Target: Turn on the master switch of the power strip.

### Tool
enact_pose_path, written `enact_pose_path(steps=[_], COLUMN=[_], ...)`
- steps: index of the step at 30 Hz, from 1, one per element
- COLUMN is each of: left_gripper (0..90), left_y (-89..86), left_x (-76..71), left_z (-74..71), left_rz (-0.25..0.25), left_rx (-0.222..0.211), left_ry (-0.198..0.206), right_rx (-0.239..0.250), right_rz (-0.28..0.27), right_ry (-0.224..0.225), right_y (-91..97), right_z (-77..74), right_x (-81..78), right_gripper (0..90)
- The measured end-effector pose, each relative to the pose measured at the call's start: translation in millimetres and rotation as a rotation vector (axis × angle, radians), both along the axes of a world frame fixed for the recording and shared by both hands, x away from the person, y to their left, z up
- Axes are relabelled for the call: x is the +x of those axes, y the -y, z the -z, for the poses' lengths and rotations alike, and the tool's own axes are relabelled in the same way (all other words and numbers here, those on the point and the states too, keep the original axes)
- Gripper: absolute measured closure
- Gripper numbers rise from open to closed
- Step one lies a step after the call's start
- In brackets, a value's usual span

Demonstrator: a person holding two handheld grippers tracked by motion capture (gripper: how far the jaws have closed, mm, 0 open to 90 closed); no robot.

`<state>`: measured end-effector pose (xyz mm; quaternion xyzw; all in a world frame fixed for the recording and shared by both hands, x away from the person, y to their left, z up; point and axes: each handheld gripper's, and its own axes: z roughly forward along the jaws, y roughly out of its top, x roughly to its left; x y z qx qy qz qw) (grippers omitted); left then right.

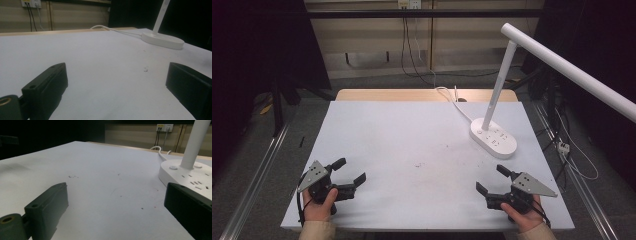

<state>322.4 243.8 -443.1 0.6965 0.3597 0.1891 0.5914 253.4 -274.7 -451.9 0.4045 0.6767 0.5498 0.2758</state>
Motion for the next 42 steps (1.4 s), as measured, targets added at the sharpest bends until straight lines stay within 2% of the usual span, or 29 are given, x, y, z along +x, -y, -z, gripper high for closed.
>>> enact_pose_path(steps=[16, 29, 34, 42], left_gripper=[3.6, 3.6, 3.6, 3.6], left_y=[-0.9, 0.2, 0.0, 0.4], left_x=[1.6, 1.7, 1.6, 1.9], left_z=[-0.7, -1.4, -1.2, -1.3], left_rz=[0.005, 0.012, 0.012, 0.015], left_rx=[-0.002, -0.001, 0.001, -0.001], left_ry=[0.003, 0.009, 0.008, 0.011], right_rx=[-0.009, -0.02, -0.013, -0.029], right_rz=[-0.002, 0.013, 0.022, 0.032], right_ry=[-0.003, -0.018, -0.03, -0.035], right_y=[-1.6, -1.6, -0.7, -0.7], right_z=[-3.1, -12.5, -13.4, -14.9], right_x=[9.9, 35.3, 41.9, 55.4], right_gripper=[5.5, 5.7, 6.2, 6.8])
